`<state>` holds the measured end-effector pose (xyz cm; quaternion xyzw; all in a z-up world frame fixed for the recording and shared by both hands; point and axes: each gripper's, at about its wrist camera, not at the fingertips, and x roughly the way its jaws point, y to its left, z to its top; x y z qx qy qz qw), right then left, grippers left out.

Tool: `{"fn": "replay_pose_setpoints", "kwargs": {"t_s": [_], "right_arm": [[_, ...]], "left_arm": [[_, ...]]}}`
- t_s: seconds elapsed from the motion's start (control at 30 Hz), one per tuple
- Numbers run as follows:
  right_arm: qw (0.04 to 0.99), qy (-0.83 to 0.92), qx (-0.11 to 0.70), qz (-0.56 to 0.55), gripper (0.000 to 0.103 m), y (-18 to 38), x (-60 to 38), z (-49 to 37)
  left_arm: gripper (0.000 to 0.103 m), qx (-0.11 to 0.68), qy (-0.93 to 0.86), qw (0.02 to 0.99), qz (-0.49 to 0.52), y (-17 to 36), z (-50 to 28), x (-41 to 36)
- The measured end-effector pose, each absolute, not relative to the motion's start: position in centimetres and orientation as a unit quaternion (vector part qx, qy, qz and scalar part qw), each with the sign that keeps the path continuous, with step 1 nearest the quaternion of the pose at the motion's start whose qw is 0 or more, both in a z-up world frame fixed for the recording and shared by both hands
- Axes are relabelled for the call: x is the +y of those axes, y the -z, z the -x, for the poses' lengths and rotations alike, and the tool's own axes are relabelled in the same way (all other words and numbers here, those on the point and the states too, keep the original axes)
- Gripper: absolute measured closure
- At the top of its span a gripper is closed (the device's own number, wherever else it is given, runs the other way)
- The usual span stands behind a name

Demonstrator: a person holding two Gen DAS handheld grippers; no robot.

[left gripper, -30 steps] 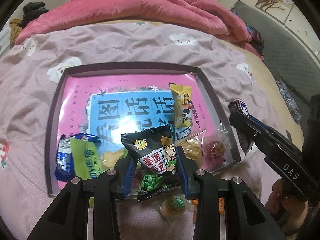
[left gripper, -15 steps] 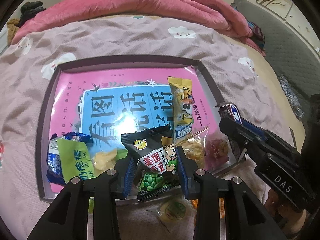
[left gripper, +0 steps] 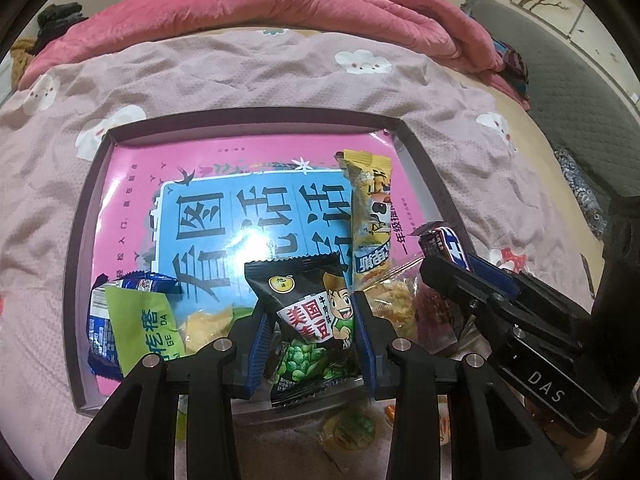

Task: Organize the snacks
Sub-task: 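Lower pea bag onto tray and open left tool while right tool releases Snickers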

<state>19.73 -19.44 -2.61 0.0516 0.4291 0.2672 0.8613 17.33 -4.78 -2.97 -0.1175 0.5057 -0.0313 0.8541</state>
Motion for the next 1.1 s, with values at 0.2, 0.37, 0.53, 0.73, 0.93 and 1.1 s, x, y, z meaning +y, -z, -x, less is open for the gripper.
{"fn": "replay_pose_setpoints", "kwargs": {"t_s": [0.2,0.37,0.53,0.73,0.93,1.1], "right_arm": [[0.860,-0.269,0.429,-0.058,0.073,2.7,-19.5,-19.7],[0.859,-0.272,0.429,-0.072,0.073,2.8,-19.7,-19.8],[0.860,-0.268,0.429,-0.071,0.073,2.7,-19.8,-19.9],[0.863,-0.262,0.424,-0.075,0.071,2.3,-20.1,-19.9],[0.865,-0.263,0.420,-0.082,0.070,2.0,-20.4,-20.0],[0.864,-0.262,0.422,-0.083,0.070,1.9,-20.5,-19.9]], "left_arm": [[0.064,0.506,0.030,0.854,0.117,3.0,-17.4,-4.9],[0.064,0.507,0.030,0.854,0.117,3.0,-17.5,-4.8],[0.064,0.507,0.030,0.853,0.120,3.1,-17.7,-4.9],[0.064,0.506,0.028,0.854,0.123,3.1,-17.7,-4.9],[0.064,0.505,0.030,0.853,0.127,3.0,-17.7,-4.8],[0.064,0.503,0.029,0.854,0.130,3.0,-17.6,-4.7]]}}
